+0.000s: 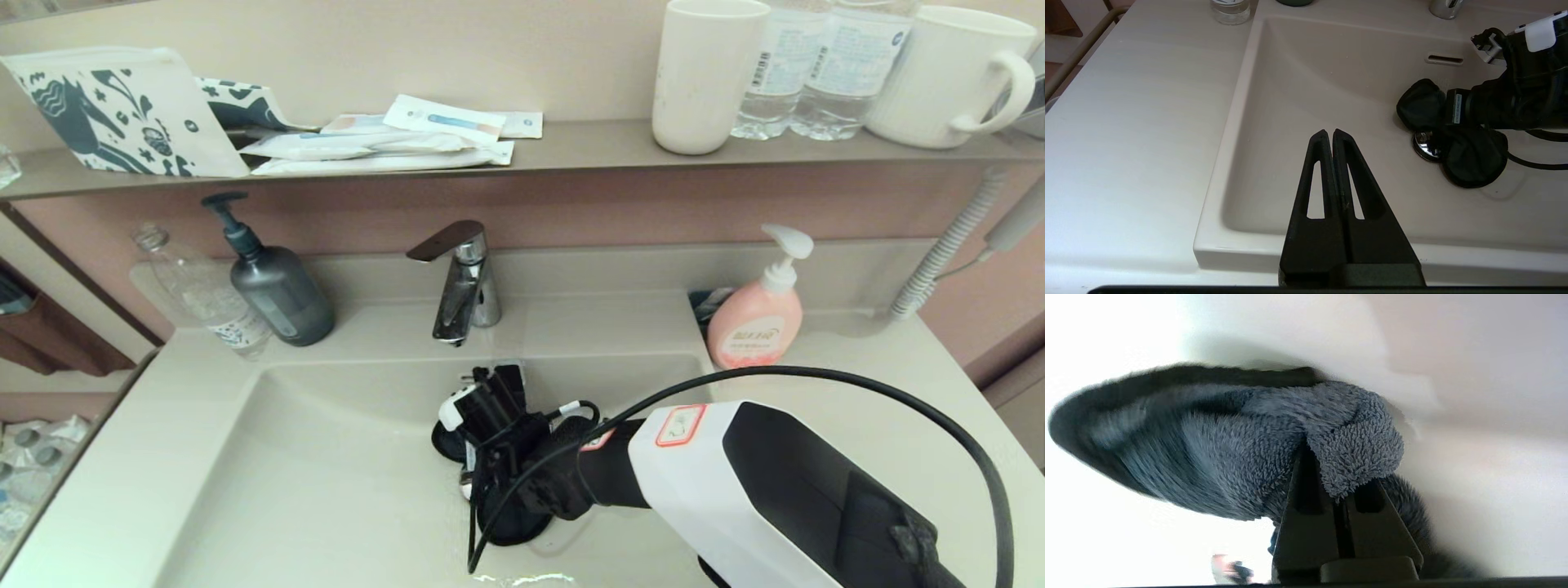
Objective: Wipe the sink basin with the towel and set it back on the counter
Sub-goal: Wipe the sink
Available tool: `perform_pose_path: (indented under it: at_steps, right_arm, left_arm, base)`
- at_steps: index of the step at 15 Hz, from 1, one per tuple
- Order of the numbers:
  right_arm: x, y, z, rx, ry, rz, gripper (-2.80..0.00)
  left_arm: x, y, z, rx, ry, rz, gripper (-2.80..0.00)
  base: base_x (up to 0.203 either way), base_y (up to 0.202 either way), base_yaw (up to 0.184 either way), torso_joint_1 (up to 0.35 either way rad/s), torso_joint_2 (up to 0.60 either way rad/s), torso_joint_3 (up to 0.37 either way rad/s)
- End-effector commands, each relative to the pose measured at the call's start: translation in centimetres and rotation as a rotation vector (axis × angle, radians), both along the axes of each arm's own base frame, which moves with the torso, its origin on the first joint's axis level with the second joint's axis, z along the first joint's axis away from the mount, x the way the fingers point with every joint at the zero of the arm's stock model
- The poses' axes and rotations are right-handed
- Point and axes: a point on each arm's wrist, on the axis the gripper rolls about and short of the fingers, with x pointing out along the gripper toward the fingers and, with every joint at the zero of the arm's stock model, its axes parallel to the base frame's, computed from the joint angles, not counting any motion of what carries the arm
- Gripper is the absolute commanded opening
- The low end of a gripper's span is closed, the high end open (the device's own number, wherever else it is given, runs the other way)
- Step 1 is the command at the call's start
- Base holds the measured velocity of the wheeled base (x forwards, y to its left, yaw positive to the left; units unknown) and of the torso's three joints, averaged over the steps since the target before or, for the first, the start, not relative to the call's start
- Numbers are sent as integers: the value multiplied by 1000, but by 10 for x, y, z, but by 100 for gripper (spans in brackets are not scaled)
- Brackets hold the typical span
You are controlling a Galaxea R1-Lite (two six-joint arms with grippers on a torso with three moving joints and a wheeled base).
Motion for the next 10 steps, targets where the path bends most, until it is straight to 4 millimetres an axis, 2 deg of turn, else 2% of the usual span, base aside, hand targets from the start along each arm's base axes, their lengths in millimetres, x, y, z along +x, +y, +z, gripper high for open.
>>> perform_pose_path:
  at_steps: [1, 10]
  right_arm:
    - [-6, 9, -8, 12, -6, 39, -280]
    - [-50, 48, 4, 134, -3, 281, -280]
  left_arm:
    - [0, 0, 0, -1, 1, 0, -280]
    - [0, 0, 0, -1, 0, 0, -280]
  base:
    - [0, 0, 0, 0, 0, 0]
    - [0, 0, 0, 0, 0, 0]
